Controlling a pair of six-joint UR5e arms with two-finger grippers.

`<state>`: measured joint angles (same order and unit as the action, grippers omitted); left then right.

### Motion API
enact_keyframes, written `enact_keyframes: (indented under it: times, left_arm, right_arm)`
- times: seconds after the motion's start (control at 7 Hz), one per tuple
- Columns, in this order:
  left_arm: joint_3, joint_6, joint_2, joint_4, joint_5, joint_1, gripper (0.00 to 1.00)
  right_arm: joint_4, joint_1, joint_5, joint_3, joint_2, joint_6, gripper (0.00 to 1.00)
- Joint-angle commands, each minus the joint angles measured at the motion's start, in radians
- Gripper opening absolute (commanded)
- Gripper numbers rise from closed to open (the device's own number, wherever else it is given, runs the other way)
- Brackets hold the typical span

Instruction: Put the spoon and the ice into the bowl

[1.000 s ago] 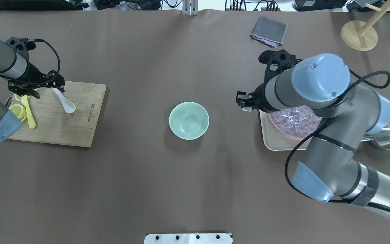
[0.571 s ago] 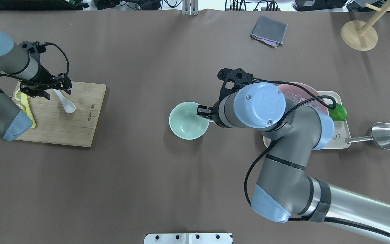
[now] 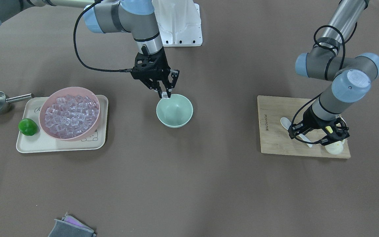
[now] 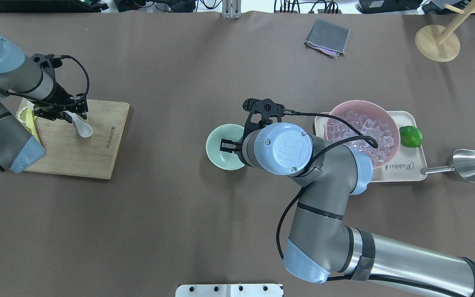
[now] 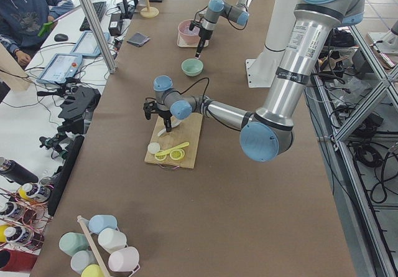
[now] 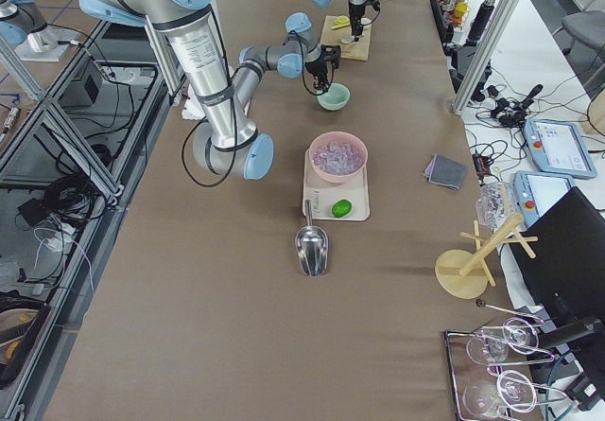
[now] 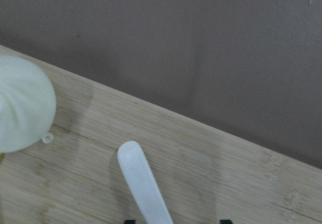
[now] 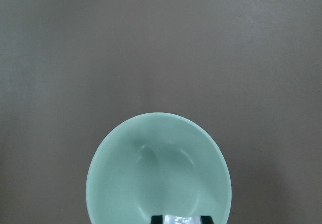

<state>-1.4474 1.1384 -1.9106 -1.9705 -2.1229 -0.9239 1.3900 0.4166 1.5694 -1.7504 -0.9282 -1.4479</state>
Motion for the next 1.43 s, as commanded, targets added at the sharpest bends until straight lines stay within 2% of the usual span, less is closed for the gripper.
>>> enact_keyframes:
  times: [0.0,0.14,0.29,0.43,0.57,0.86,1.0,1.14,1.29]
  left_arm:
    - [-0.005,0.015,-0.020,0.001,-0.009,0.002,0.00]
    - [-0.022,0.015,-0.050,0.009,-0.031,0.003,0.00]
    - [-0.019,0.076,-0.114,0.015,-0.092,0.003,0.00]
    - [-0.019,0.165,-0.173,0.013,-0.119,0.010,0.00]
    - [-0.018,0.244,-0.232,0.013,-0.118,0.042,0.00]
    - [-0.007,0.361,-0.339,0.015,-0.108,0.100,0.00]
    - [0.004,0.398,-0.387,0.015,-0.103,0.127,0.00]
    - [0.007,0.447,-0.425,0.013,-0.048,0.179,0.00]
    - [0.024,0.472,-0.470,0.013,0.012,0.236,0.00]
  right_arm:
    - [-0.005,-0.007,-0.002,0.014,0.015,0.000,0.00]
    - [-0.005,-0.010,-0.011,0.043,0.032,-0.011,0.00]
    - [-0.005,-0.013,-0.020,0.046,0.035,-0.009,0.99]
    - [-0.006,-0.012,-0.017,0.037,0.026,0.000,1.00]
    - [-0.006,-0.010,-0.005,-0.013,-0.003,0.001,1.00]
    - [0.003,0.092,0.142,-0.206,-0.181,0.111,1.00]
    - [0.003,0.161,0.214,-0.253,-0.257,0.148,1.00]
    - [0.003,0.235,0.291,-0.259,-0.312,0.240,1.00]
    - [-0.003,0.290,0.326,-0.259,-0.372,0.333,1.00]
